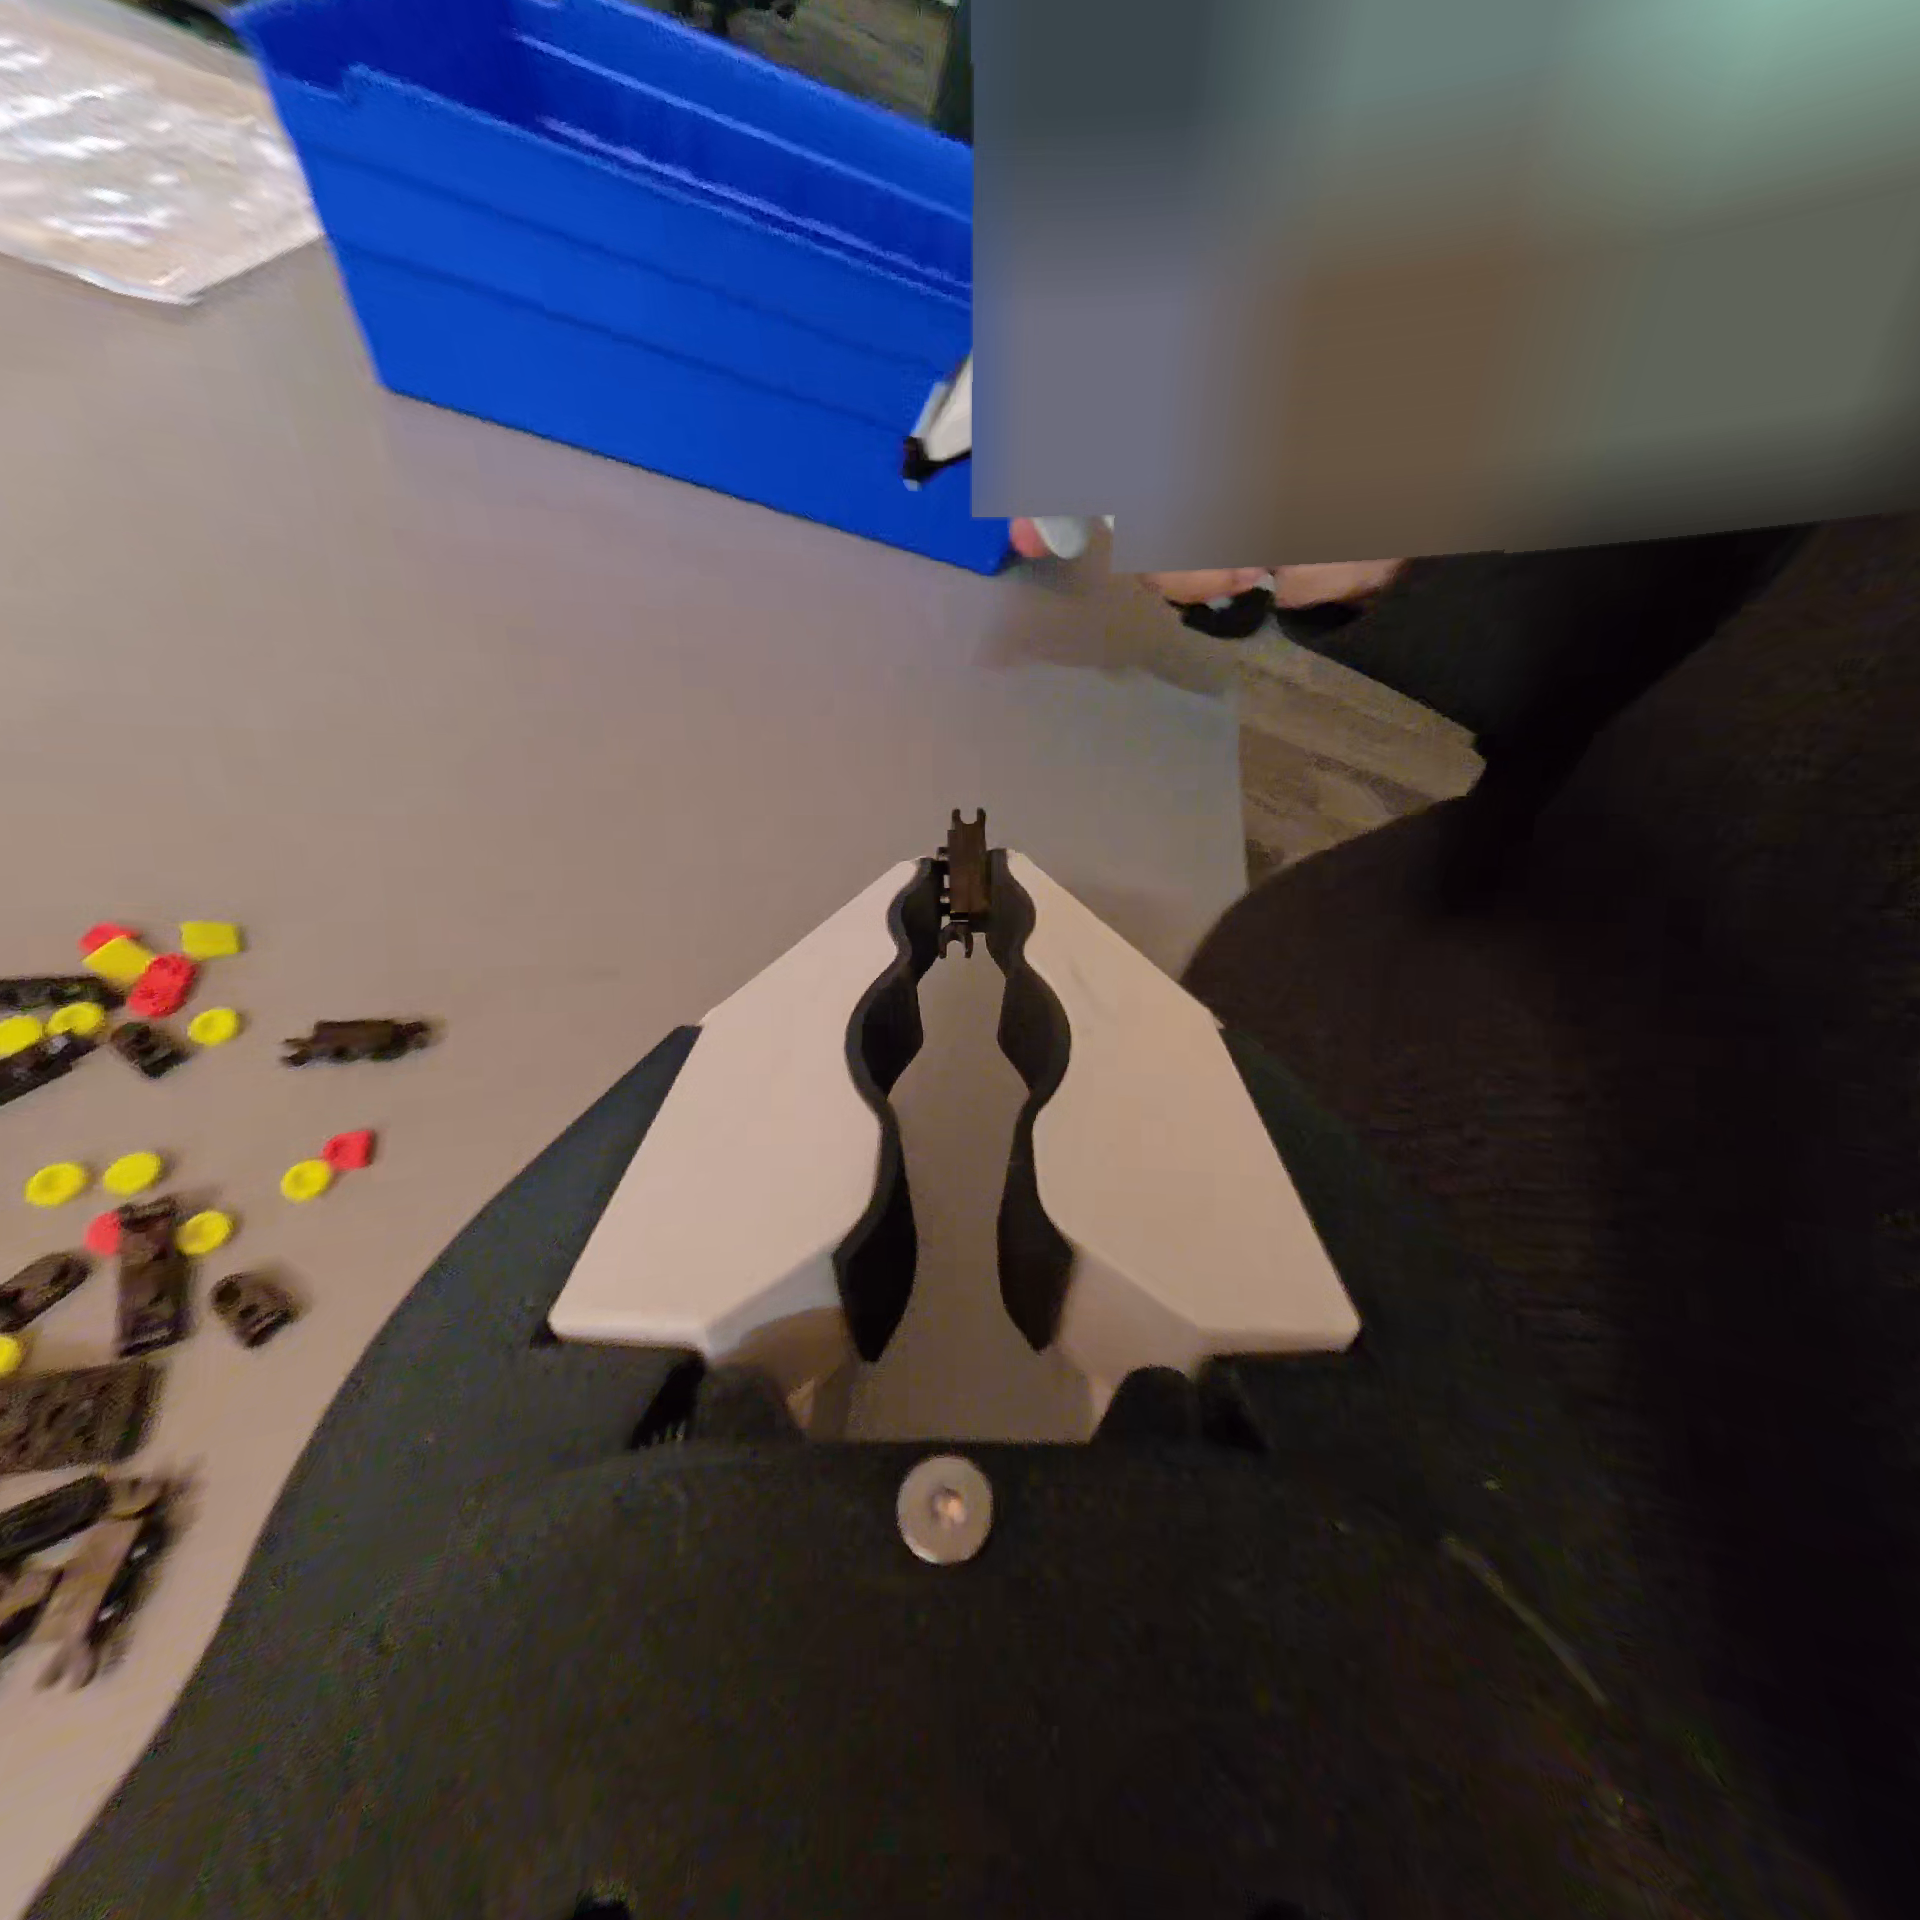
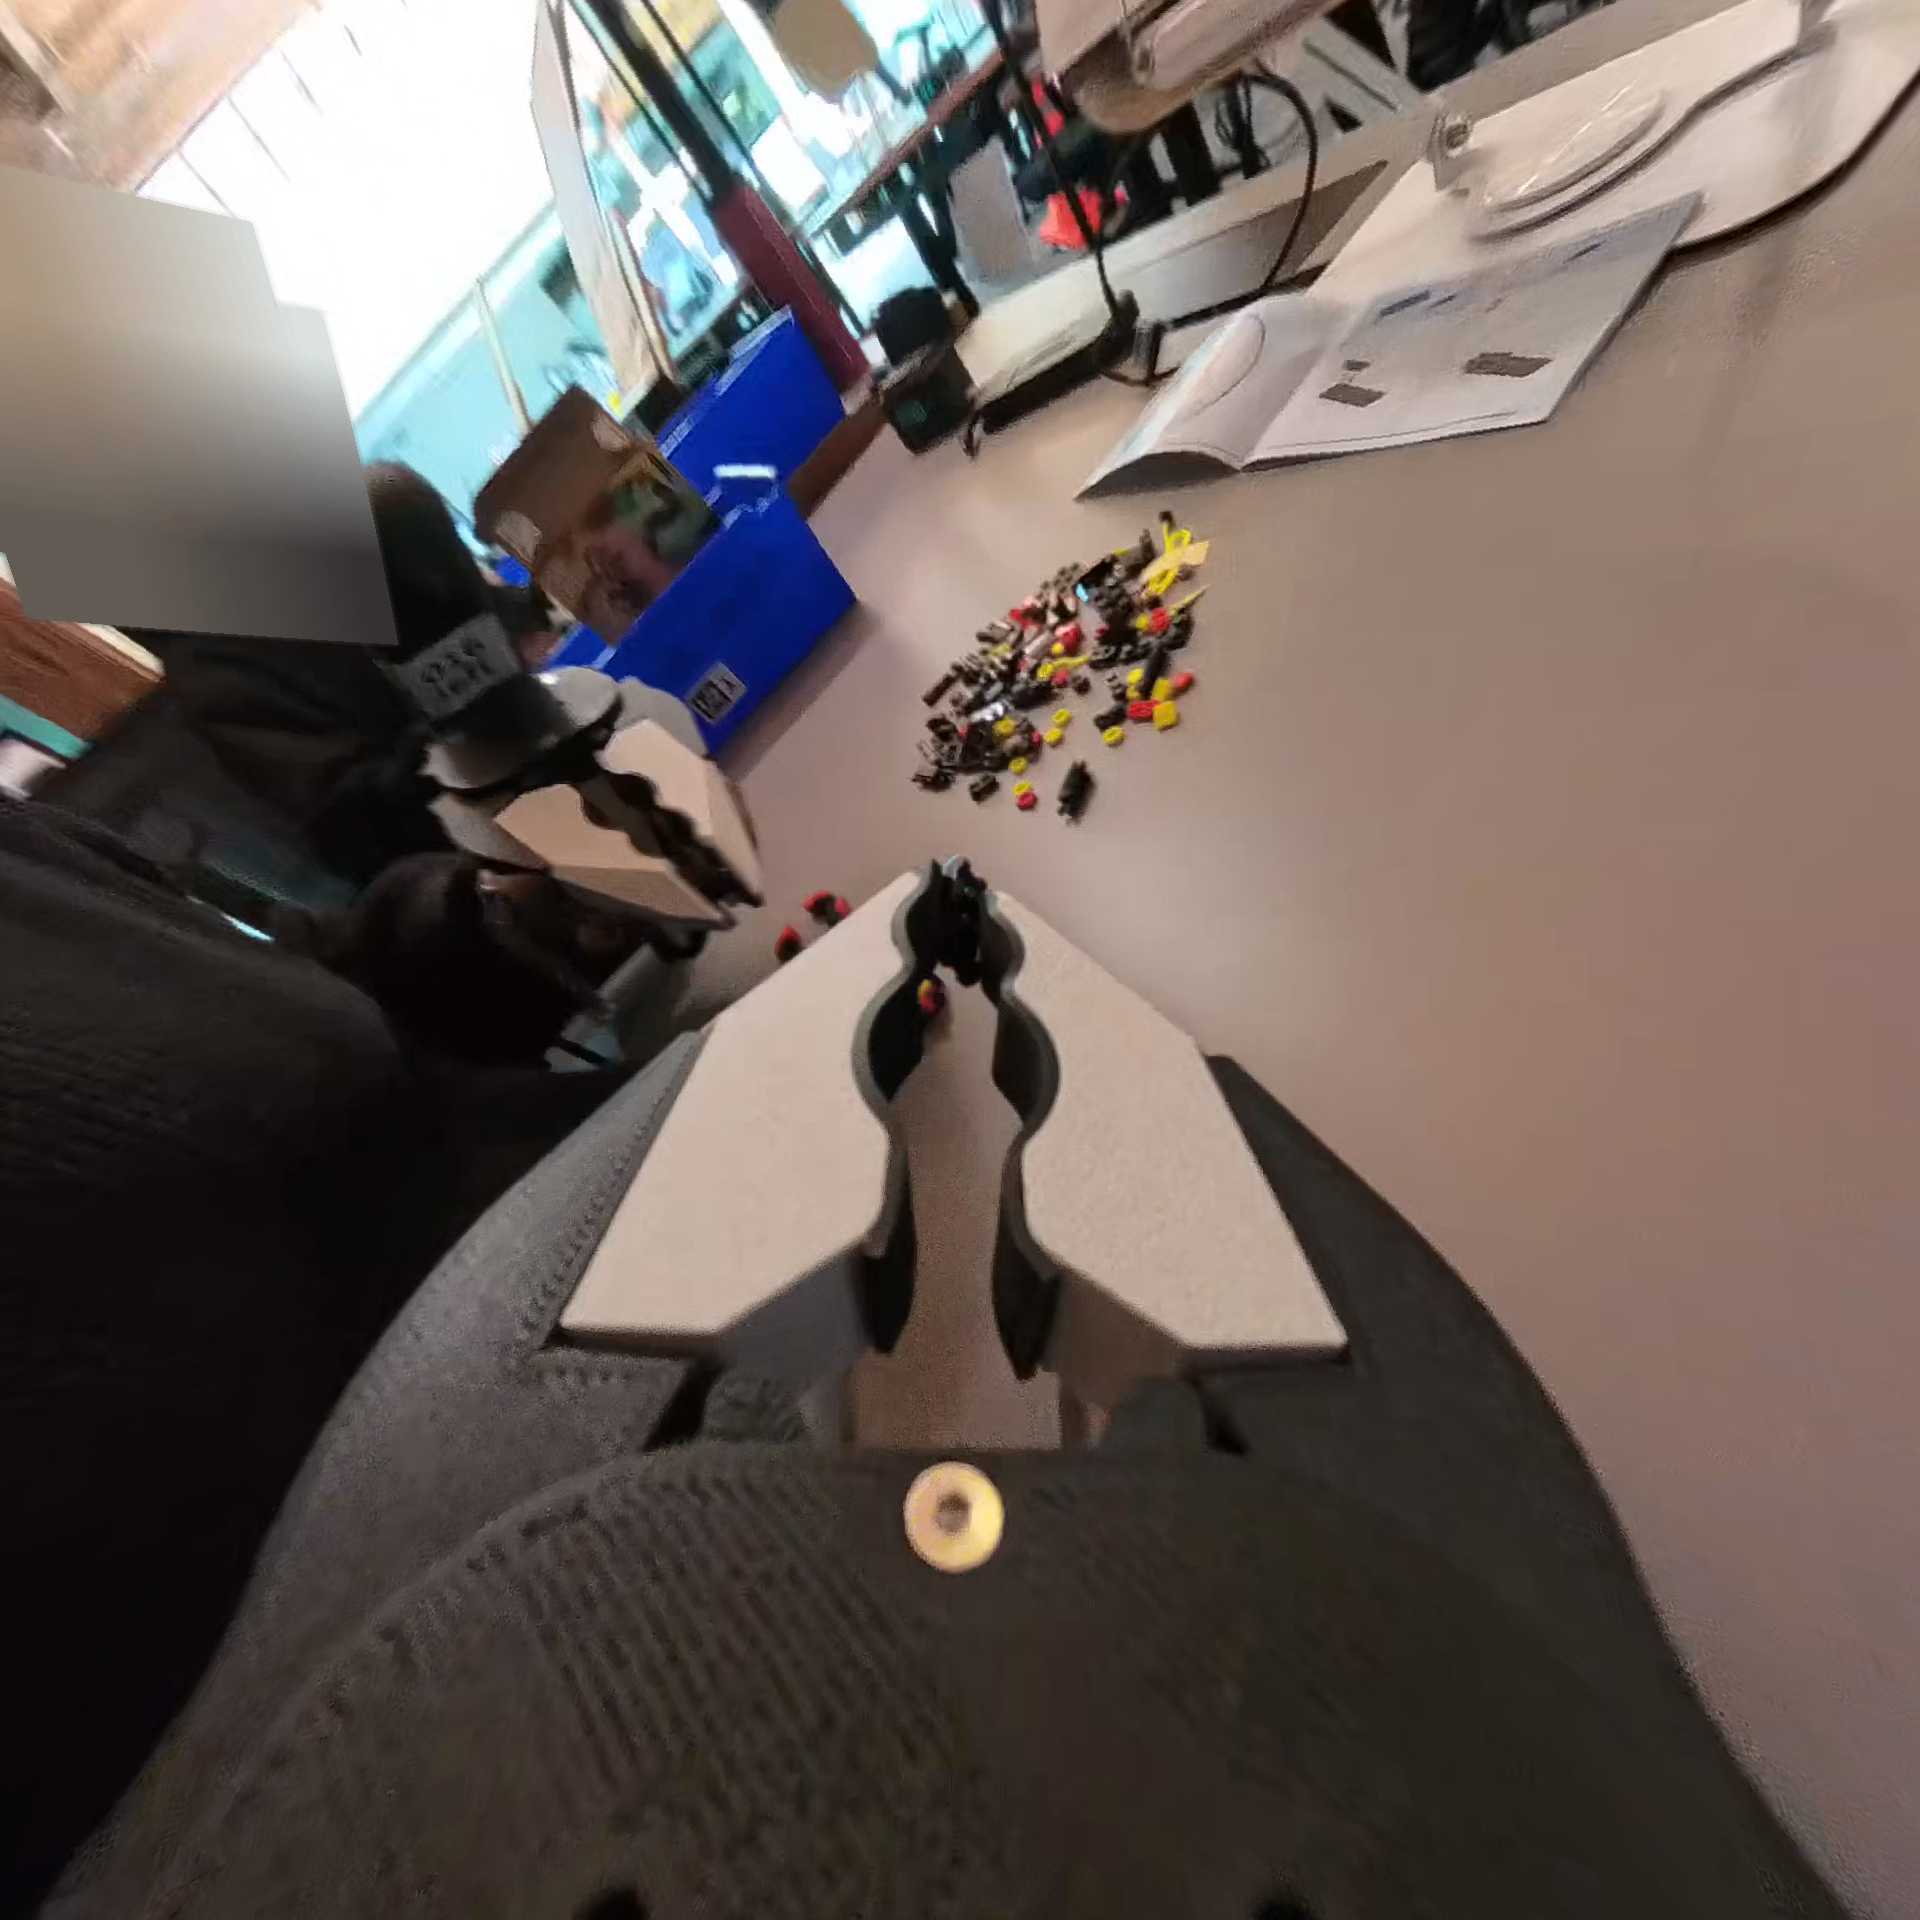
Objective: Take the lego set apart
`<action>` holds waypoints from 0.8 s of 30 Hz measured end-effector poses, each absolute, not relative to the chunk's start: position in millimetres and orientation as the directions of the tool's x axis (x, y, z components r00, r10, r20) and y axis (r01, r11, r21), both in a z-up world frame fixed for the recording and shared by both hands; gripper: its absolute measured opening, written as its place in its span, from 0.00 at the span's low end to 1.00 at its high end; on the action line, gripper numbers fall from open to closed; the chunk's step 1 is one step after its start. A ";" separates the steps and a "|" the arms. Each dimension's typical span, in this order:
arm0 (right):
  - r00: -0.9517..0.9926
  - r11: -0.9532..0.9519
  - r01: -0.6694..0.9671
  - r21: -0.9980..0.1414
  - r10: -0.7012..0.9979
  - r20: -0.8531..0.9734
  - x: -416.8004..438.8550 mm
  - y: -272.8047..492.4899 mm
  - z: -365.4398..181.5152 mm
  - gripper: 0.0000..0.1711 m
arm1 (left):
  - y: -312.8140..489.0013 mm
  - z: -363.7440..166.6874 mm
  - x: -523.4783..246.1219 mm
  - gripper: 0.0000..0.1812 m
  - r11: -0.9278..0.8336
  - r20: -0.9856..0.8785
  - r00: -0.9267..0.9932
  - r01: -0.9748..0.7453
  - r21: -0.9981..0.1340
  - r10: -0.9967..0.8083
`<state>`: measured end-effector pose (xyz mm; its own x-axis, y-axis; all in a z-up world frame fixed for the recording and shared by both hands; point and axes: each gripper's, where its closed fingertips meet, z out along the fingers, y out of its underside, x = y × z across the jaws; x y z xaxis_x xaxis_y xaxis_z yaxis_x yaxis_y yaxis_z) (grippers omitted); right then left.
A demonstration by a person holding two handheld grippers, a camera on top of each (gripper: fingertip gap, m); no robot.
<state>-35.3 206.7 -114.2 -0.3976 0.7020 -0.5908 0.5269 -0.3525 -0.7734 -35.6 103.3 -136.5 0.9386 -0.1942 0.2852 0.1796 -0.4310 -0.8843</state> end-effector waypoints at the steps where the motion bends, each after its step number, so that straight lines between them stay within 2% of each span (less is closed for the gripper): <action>1: -0.413 -0.343 0.542 -0.767 0.686 -0.599 -35.0 196.4 -116.6 0.04 | 105.0 -139.2 -44.7 0.05 -0.435 0.279 0.946 0.183 -0.882 -0.167; 6: -0.518 -0.073 0.512 -0.856 0.768 -0.376 -37.2 160.8 -130.7 0.04 | 95.2 -136.7 -101.8 0.05 -0.391 0.215 0.976 0.211 -0.896 0.035; 9: -0.545 -0.055 0.548 -0.835 0.734 -0.406 -48.7 145.6 -147.9 0.04 | 73.3 -150.3 -161.0 0.05 -0.433 0.125 0.947 0.249 -0.866 0.295; 11: -0.568 0.008 0.536 -0.844 0.743 -0.354 -66.9 136.9 -159.4 0.04 | 56.6 -173.3 -190.6 0.05 -0.508 0.041 0.922 0.249 -0.824 0.386; 16: -0.620 0.200 0.529 -0.825 0.755 -0.214 -125.8 110.4 -189.7 0.04 | 38.3 -210.0 -216.4 0.05 -0.637 -0.091 0.891 0.244 -0.731 0.446; 18: -0.605 0.205 0.526 -0.825 0.772 -0.194 -151.4 104.0 -192.2 0.04 | 37.4 -213.5 -219.8 0.05 -0.655 -0.138 0.885 0.216 -0.724 0.445; 21: -0.587 0.199 0.528 -0.826 0.788 -0.185 -181.6 96.9 -194.7 0.18 | 33.3 -214.1 -229.3 0.05 -0.637 -0.152 0.855 0.238 -0.733 0.495; 23: -0.554 0.181 0.575 -0.798 0.804 -0.216 -189.9 96.8 -200.2 0.26 | 32.0 -213.5 -230.9 0.17 -0.606 -0.099 0.849 0.283 -0.743 0.518; 24: -0.536 0.145 0.578 -0.803 0.809 -0.240 -192.0 98.4 -196.1 0.31 | 33.1 -211.1 -229.9 0.19 -0.578 -0.056 0.850 0.306 -0.756 0.523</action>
<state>-192.0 98.4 -196.1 -0.5360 0.8094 -0.2400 0.5781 0.1448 -0.8030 -229.9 33.1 -211.1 0.8504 0.5232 -0.0560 0.3061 -0.5785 -0.7561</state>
